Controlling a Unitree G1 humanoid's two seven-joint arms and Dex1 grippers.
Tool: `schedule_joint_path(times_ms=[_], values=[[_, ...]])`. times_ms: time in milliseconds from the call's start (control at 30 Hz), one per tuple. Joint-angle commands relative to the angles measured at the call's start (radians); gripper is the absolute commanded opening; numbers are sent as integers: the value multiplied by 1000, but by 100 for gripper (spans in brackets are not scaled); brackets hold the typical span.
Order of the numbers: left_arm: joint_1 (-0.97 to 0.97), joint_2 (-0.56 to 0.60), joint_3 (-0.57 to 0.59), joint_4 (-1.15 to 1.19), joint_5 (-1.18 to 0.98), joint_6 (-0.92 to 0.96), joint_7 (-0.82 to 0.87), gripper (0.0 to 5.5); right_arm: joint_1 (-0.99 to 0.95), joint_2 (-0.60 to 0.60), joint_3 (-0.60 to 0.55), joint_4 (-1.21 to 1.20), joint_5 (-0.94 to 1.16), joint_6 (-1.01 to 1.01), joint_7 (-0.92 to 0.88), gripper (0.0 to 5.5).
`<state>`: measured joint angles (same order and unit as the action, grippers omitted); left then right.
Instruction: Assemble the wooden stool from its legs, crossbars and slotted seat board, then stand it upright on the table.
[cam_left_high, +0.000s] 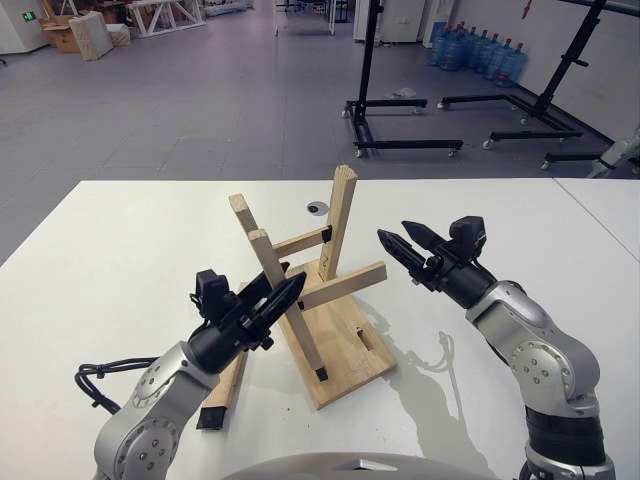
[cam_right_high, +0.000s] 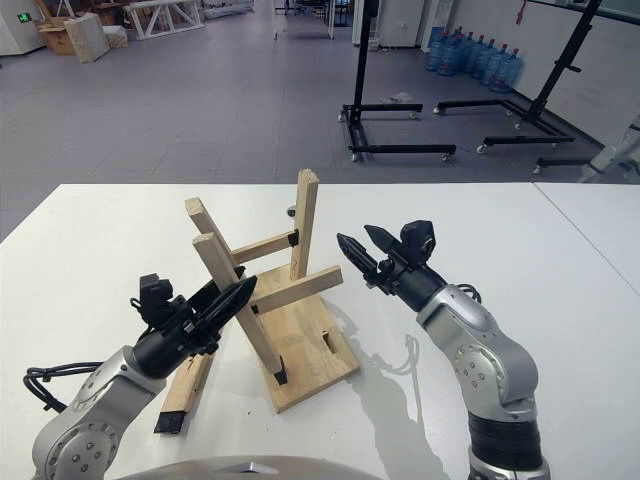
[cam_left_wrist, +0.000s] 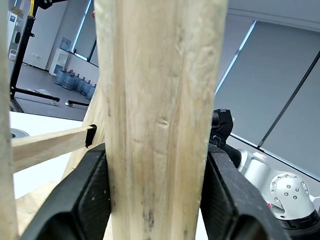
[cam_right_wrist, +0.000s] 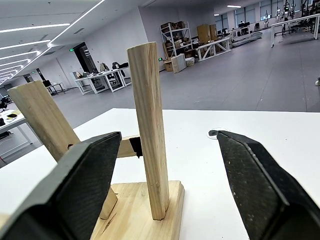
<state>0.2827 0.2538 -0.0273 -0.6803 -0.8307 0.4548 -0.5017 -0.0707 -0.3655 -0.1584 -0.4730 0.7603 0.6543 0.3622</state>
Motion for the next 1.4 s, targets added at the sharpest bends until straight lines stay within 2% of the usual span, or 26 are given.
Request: schedule_joint_path(times_ms=[33, 233, 433, 600, 800, 1000, 1133, 1267, 1400], values=[[25, 25, -16, 32, 64, -20, -7, 217, -3, 12, -8, -3, 16, 14, -17, 352], [20, 29, -29, 103, 163, -104, -20, 216, 0, 31, -10, -7, 26, 8, -36, 352], [-32, 124, -78, 100, 281, -156, -90, 216, 1, 64, -11, -26, 60, 11, -66, 352], [-45, 202, -63, 156, 330, -233, -181, 216, -17, 62, 17, -29, 47, 7, -55, 352], [-99, 212, -25, 333, 319, -339, -277, 216, -38, 54, 28, -7, 41, 2, -37, 352], [-136, 278, -72, 450, 236, -258, -466, 215, -64, 60, 37, 19, 37, 0, -20, 352], [-167, 356, -107, 497, 329, -335, -547, 215, -82, 62, 40, 33, 32, -4, -17, 352], [-187, 381, -111, 539, 345, -363, -566, 211, -88, 65, 38, 41, 28, -10, -16, 352], [-221, 405, -126, 541, 332, -314, -560, 210, -87, 72, 49, 43, 8, -22, -14, 352]])
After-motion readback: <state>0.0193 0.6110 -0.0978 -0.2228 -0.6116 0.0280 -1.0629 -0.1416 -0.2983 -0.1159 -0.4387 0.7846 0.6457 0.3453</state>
